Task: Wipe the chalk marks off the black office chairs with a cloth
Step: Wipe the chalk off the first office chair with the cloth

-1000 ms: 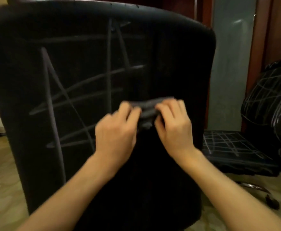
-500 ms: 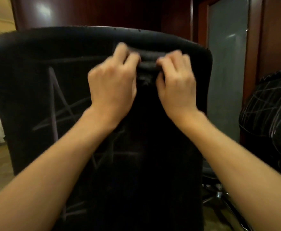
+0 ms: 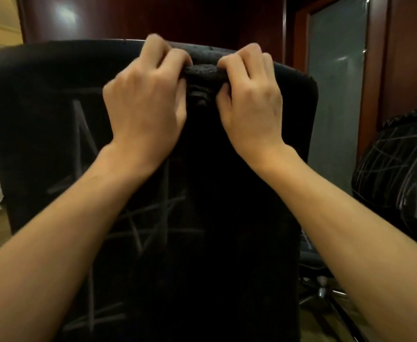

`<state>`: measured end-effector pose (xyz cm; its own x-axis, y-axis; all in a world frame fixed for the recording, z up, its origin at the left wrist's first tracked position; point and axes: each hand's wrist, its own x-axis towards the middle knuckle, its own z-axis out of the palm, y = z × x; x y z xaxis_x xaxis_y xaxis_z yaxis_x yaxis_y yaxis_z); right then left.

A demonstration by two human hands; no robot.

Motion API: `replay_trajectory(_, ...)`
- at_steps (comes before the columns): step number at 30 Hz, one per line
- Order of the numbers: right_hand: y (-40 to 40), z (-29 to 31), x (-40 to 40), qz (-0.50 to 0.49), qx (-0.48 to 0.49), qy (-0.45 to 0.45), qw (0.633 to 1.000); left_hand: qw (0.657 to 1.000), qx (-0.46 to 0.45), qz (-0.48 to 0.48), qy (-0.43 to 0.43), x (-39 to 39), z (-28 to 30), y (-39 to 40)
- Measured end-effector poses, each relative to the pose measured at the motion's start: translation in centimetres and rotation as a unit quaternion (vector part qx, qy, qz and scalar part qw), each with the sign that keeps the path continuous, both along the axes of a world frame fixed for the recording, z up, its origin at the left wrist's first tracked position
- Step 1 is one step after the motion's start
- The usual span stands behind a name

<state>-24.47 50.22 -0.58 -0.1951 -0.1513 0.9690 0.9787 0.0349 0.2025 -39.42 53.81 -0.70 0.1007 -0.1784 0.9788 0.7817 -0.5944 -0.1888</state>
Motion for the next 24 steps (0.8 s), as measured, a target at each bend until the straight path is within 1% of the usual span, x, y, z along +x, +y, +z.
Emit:
replay_trajectory(1,0.3,-0.9,0.0,-0.004,-0.009,0.000,1.000,1.000,-0.014,-0.003,-0.004,0.0,-1.1,0.1)
replay_trajectory(3,1.0,-4.2,0.3,-0.007,-0.031,0.001,0.999,0.999,-0.047,-0.012,0.014,0.2,-4.7,0.8)
replay_trajectory(5,1.4,-8.3,0.7,-0.004,-0.061,-0.001,0.998,0.995,-0.077,-0.031,0.059,0.1,-9.0,1.4)
replay_trajectory(7,1.2,-11.1,1.0,-0.009,-0.089,-0.009,0.996,0.991,-0.086,-0.045,0.096,-0.3,-11.6,1.6)
replay_trajectory(8,1.1,-11.4,1.1,-0.013,-0.098,-0.015,0.995,0.990,-0.081,-0.047,0.105,-0.4,-11.6,1.7)
replay_trajectory(10,0.6,-9.7,0.9,-0.021,-0.105,-0.020,0.994,0.993,-0.060,-0.031,0.100,-0.5,-9.4,1.6)
replay_trajectory(14,0.3,-2.2,-0.4,-0.028,-0.027,0.015,0.999,0.999,-0.024,-0.003,0.032,-0.7,-1.9,0.6)
replay_trajectory(16,0.4,-0.5,-1.0,-0.021,-0.007,0.035,0.999,1.000,-0.019,0.002,0.018,-0.6,-0.2,0.1)
replay_trajectory(17,0.5,-0.8,-0.9,-0.023,-0.011,0.039,0.999,0.999,-0.023,0.006,0.022,-0.6,-0.4,0.0)
replay_trajectory(19,1.1,-3.8,-0.6,-0.027,-0.038,0.040,0.998,0.998,-0.042,0.012,0.046,-0.6,-2.9,0.5)
replay_trajectory(20,1.4,-6.4,-0.3,-0.021,-0.057,0.039,0.997,0.996,-0.053,0.011,0.066,-0.7,-5.3,1.0)
replay_trajectory(24,1.3,-18.9,0.1,0.024,-0.156,0.045,0.986,0.985,-0.108,-0.027,0.133,-1.3,-17.9,2.2)
